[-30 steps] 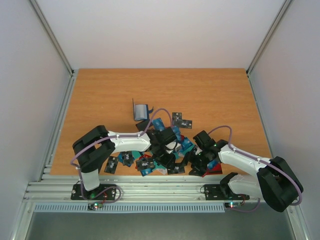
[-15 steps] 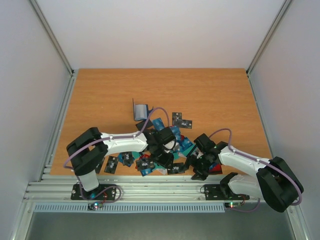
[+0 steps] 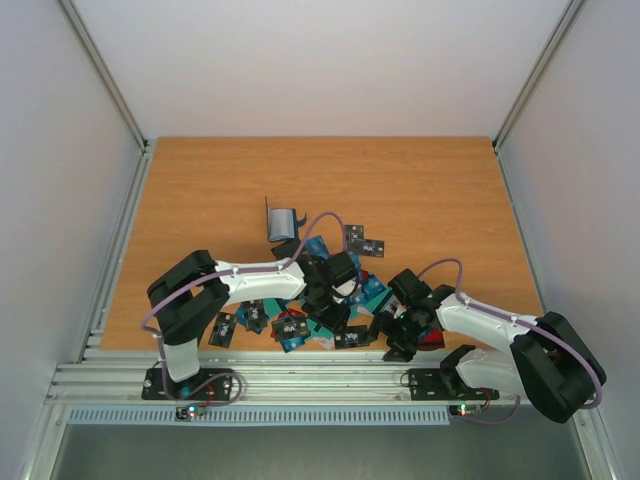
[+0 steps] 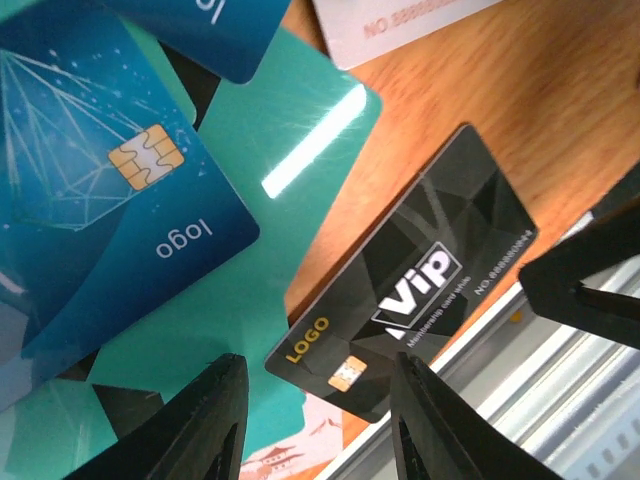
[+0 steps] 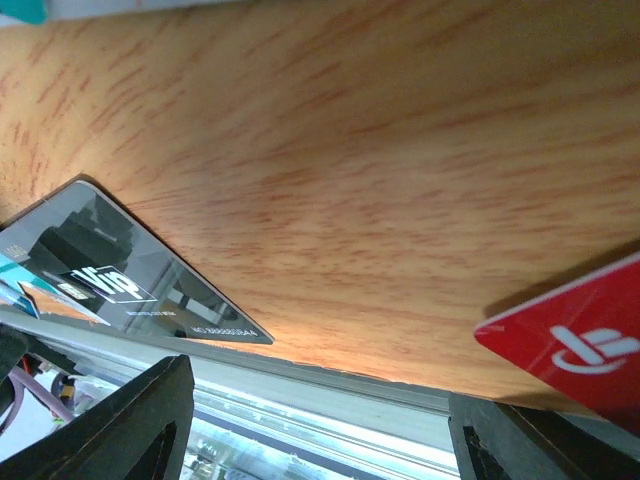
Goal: Put the credit cards into the card holder
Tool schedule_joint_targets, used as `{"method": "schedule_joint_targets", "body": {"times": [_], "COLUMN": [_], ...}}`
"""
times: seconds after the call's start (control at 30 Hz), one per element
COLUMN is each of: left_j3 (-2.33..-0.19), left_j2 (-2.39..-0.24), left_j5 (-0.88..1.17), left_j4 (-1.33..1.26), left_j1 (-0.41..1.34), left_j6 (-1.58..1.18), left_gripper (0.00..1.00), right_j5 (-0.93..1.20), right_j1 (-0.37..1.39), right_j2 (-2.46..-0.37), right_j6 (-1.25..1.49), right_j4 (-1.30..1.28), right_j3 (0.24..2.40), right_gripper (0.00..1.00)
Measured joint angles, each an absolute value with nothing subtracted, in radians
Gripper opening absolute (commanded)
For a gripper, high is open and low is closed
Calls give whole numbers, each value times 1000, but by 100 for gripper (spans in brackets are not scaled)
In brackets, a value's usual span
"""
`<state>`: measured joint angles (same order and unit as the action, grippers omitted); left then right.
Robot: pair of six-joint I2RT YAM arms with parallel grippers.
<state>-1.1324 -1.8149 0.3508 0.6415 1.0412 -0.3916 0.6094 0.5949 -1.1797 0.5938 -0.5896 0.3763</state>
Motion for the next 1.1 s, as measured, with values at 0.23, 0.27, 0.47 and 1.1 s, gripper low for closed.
{"method": "schedule_joint_targets", "body": {"times": [0.23, 0.27, 0.47, 1.1], "left_j3": [-1131, -1131, -1124, -1081], "left_j2": [-1841, -1843, -1847, -1843], "left_j5": [376, 381, 406, 513], "left_j4": [632, 631, 621, 547], "left_j1": [1044, 1045, 1063, 1067], "left_j6": [-388, -388, -392, -419], "left_gripper": [41, 41, 41, 40], "right_j5": [618, 619, 622, 698], "right_j1": [596, 596, 596, 598], "right_j2": [-1190, -1192, -1197, -1171], "right_j6": [593, 593, 593, 676], "right_j4": [-579, -579, -575, -402], "right_j3": [374, 374, 374, 313], "right_gripper": [70, 70, 70, 66]}}
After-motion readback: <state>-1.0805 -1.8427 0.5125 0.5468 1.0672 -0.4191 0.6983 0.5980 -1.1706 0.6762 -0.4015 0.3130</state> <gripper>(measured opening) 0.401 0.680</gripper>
